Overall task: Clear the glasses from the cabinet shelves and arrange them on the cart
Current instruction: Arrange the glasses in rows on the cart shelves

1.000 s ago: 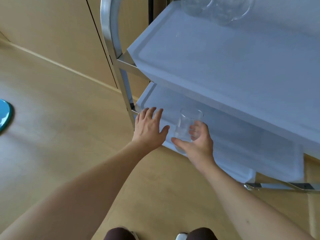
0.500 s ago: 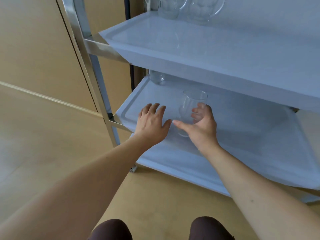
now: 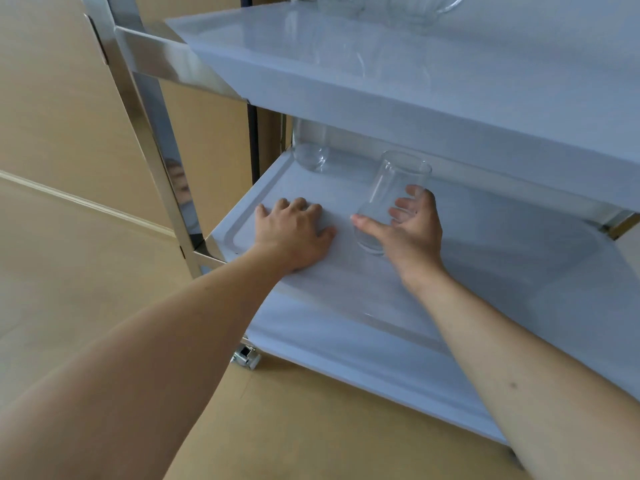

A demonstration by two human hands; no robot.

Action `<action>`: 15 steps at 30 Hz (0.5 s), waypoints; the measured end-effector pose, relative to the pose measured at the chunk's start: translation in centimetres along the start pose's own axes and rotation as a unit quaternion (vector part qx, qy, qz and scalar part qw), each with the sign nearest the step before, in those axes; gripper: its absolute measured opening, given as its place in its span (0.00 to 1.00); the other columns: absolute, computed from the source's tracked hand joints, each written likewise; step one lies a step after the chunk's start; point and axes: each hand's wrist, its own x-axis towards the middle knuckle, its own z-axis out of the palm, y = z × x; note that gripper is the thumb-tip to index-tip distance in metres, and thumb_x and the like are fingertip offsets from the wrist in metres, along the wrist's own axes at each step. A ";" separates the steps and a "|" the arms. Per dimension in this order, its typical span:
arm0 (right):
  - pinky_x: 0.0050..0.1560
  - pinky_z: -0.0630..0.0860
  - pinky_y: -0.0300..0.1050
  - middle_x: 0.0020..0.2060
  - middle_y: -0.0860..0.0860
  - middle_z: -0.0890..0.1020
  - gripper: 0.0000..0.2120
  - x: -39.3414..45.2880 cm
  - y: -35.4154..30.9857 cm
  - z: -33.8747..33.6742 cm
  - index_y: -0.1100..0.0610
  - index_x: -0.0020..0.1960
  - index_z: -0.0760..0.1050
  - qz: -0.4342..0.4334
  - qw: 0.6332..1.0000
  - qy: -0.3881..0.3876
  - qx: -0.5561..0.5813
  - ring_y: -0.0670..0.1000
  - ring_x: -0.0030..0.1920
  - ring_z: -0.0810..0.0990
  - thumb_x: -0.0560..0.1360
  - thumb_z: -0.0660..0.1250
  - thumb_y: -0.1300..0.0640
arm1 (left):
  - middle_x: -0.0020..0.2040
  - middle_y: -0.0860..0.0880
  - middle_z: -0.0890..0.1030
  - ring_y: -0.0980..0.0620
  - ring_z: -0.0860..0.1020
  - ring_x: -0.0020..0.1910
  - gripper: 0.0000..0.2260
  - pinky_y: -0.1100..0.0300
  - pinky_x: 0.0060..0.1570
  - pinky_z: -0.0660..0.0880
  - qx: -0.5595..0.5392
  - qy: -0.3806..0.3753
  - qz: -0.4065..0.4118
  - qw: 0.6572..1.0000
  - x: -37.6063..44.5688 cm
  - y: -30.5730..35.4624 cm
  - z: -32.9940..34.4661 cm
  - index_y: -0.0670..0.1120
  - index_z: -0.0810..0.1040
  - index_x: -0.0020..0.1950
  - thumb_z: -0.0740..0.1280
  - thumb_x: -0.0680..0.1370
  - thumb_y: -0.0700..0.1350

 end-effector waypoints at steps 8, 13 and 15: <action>0.63 0.76 0.47 0.56 0.51 0.77 0.47 6.9 1.0 4.9 0.54 0.70 0.67 -0.048 0.998 0.007 -0.034 0.49 0.58 0.79 0.59 0.86 0.48 | 0.64 0.52 0.75 0.46 0.71 0.65 0.29 0.40 0.62 0.62 0.004 0.053 0.003 0.999 0.9 -0.7 1.5 0.56 0.73 0.65 0.46 0.74 0.69; 0.62 0.73 0.39 0.58 0.51 0.75 0.46 10.7 1.5 7.6 0.55 0.72 0.65 -0.068 0.997 -0.003 -0.028 0.49 0.61 0.77 0.61 0.86 0.50 | 0.64 0.52 0.76 0.46 0.71 0.65 0.30 0.40 0.63 0.62 -0.004 0.063 0.009 0.998 1.3 -0.9 2.0 0.56 0.74 0.65 0.46 0.74 0.69; 0.61 0.73 0.38 0.58 0.52 0.76 0.47 11.9 1.7 8.4 0.54 0.72 0.65 -0.071 0.997 -0.002 -0.033 0.49 0.62 0.77 0.60 0.86 0.49 | 0.63 0.52 0.76 0.46 0.71 0.65 0.29 0.41 0.62 0.62 -0.007 0.069 0.009 0.998 1.4 -1.0 2.0 0.56 0.75 0.64 0.47 0.74 0.69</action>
